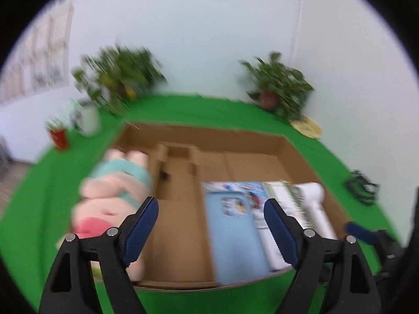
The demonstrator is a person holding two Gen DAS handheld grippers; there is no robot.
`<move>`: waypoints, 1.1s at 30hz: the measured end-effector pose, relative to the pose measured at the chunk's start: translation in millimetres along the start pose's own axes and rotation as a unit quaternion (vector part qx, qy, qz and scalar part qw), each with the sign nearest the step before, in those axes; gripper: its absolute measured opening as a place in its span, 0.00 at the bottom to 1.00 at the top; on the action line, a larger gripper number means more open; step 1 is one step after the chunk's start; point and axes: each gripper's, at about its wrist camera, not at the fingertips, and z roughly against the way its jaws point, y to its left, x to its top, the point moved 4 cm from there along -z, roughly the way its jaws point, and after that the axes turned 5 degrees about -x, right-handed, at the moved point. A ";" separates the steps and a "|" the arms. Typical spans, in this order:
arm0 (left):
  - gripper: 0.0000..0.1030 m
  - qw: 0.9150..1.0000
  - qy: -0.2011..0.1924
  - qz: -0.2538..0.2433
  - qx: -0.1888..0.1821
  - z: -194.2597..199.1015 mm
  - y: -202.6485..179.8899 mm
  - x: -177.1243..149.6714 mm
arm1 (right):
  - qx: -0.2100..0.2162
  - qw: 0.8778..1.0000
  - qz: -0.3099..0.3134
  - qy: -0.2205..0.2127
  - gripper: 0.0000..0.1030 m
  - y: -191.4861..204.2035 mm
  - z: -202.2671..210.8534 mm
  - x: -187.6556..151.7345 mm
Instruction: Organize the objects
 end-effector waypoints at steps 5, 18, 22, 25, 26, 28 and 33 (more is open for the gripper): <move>0.80 0.995 -0.018 -0.031 0.091 3.7 2.9 -43.9 | -0.032 0.999 -0.037 -0.023 1.00 -6.2 0.9 -22.0; 0.86 0.994 -0.012 -0.015 0.105 -14.5 -1.3 -71.6 | -0.075 0.996 -0.004 -0.049 1.00 9.6 -17.0 -42.7; 0.87 0.995 -0.011 -0.014 0.102 -14.8 -0.7 -72.3 | -0.076 0.994 -0.002 -0.080 1.00 10.1 -6.3 -38.6; 0.88 0.995 -0.009 -0.016 0.102 -16.4 -0.5 -72.2 | -0.072 0.992 -0.001 -0.101 1.00 11.2 3.3 -31.9; 0.89 0.995 -0.008 -0.016 0.102 -17.3 -0.3 -71.9 | -0.071 0.992 0.003 -0.104 1.00 12.6 4.5 -30.4; 0.92 0.994 -0.006 -0.014 0.105 -19.7 1.9 -70.7 | -0.067 0.992 0.014 -0.105 1.00 16.7 2.0 -27.6; 0.98 0.994 0.000 -0.012 0.112 -24.2 4.8 -68.8 | -0.053 0.996 -0.013 -0.077 1.00 12.0 -16.1 -28.3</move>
